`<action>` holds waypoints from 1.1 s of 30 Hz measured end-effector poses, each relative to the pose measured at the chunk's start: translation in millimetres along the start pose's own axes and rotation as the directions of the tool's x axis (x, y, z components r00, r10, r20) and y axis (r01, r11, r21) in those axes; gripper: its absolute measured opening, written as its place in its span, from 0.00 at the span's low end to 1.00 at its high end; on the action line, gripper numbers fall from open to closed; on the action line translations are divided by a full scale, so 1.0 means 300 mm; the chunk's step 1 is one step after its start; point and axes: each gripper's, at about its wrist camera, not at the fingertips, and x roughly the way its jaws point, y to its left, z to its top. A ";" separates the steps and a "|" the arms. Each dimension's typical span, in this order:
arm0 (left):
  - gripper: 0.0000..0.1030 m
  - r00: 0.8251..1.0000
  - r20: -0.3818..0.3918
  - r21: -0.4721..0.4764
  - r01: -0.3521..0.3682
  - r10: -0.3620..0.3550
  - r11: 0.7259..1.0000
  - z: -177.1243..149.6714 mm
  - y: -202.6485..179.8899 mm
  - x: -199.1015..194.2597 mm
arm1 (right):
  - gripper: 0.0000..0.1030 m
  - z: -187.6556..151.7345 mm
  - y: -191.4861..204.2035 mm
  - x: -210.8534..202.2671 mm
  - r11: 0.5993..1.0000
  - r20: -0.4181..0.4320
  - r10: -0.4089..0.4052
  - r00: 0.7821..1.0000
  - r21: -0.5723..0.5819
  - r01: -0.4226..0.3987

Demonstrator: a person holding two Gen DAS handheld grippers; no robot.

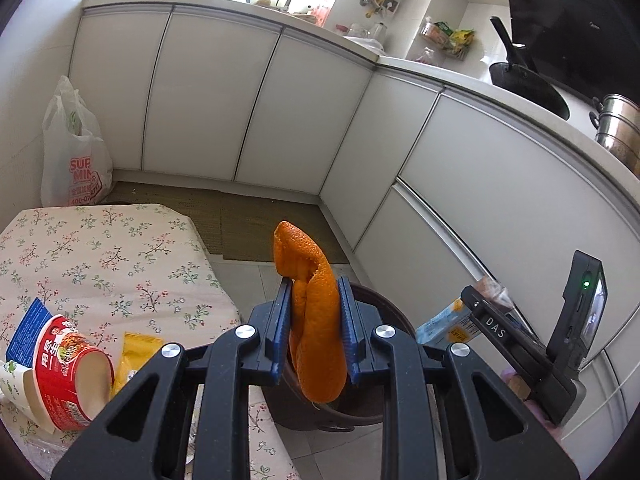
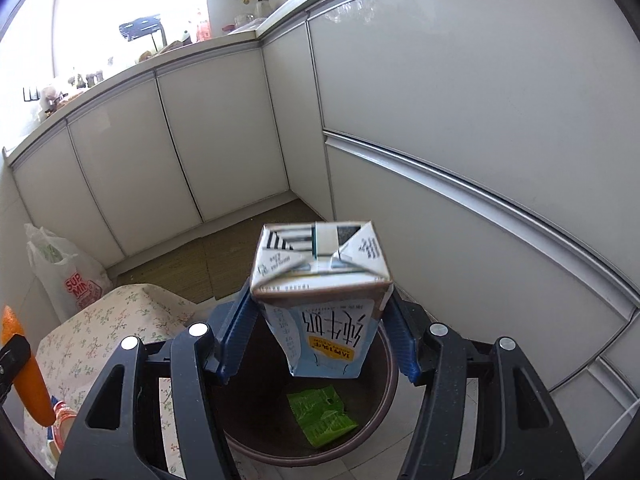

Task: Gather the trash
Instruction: 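Carry the carton to the bin and release it while the left gripper carries the peel, then lower the orange peel into the brown bin and open the left gripper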

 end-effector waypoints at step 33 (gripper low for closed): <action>0.39 0.949 -0.308 0.081 0.094 -0.064 0.992 -0.036 -0.405 0.475 | 0.93 0.010 -0.357 0.018 0.936 -0.102 -0.279 0.955 0.195 0.294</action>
